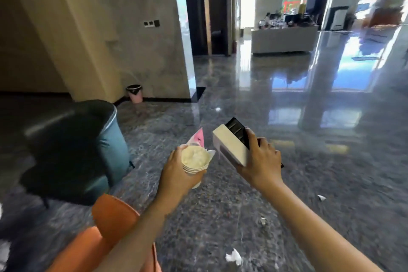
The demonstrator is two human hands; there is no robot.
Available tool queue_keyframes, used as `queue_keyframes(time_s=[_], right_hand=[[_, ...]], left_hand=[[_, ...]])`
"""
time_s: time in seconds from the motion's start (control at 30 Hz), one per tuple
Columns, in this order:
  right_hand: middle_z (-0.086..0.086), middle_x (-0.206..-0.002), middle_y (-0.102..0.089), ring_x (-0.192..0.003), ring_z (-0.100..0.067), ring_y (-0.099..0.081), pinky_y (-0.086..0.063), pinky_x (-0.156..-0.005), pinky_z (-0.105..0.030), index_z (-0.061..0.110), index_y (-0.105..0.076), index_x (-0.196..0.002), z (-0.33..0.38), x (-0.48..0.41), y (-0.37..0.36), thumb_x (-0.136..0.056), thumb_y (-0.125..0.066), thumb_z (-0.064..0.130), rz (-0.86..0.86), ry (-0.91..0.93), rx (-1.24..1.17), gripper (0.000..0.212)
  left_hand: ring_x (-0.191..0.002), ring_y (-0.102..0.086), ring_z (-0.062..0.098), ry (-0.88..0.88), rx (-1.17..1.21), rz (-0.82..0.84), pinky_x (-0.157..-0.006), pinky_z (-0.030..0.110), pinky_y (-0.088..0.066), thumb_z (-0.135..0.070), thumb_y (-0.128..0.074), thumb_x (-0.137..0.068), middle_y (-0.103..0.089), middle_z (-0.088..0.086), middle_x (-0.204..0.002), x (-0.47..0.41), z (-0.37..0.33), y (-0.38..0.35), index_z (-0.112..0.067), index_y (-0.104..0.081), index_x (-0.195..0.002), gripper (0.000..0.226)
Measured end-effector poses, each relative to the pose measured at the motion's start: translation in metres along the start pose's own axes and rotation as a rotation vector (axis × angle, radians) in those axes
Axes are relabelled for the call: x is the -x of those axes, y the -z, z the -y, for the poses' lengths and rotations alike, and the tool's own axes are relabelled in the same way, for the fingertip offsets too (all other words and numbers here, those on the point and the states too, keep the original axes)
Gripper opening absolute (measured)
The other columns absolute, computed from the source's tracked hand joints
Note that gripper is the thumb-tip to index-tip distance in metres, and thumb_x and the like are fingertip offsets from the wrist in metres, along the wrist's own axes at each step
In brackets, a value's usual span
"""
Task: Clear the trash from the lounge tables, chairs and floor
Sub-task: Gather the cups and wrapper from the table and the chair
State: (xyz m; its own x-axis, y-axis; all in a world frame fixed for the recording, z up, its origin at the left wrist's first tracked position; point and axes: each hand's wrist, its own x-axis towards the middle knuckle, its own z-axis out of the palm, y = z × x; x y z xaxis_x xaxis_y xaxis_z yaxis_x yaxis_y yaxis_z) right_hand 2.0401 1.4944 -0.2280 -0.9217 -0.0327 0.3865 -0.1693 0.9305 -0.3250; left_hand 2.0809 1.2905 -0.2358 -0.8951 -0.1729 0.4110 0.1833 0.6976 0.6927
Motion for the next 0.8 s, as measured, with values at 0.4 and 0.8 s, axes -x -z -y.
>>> queue_keyframes(time_s=[0.4, 0.8], right_hand=[[-0.008, -0.128, -0.043, -0.115, -0.03, -0.042, -0.034, -0.09, -0.041, 0.028, -0.005, -0.146, 0.045, -0.293, -0.153, -0.07, -0.07, 0.042, 0.087, 0.224, -0.052, 0.101], [-0.006, -0.125, -0.045, -0.112, -0.028, -0.043, -0.035, -0.09, -0.04, 0.03, -0.006, -0.145, 0.09, -0.595, -0.344, -0.073, -0.067, 0.047, 0.109, 0.311, -0.196, 0.096]], left_hand=[[-0.105, -0.055, 0.022, 0.129, -0.068, -0.195, -0.074, 0.022, -0.039, -0.03, -0.086, -0.059, -0.06, 0.001, -0.117, -0.259, 0.129, -0.059, -0.019, -0.051, -0.118, 0.069], [-0.094, -0.056, 0.013, 0.232, -0.098, -0.33, -0.068, 0.023, -0.04, -0.04, -0.084, -0.058, -0.061, -0.008, -0.108, -0.548, 0.273, -0.125, -0.028, -0.051, -0.114, 0.066]])
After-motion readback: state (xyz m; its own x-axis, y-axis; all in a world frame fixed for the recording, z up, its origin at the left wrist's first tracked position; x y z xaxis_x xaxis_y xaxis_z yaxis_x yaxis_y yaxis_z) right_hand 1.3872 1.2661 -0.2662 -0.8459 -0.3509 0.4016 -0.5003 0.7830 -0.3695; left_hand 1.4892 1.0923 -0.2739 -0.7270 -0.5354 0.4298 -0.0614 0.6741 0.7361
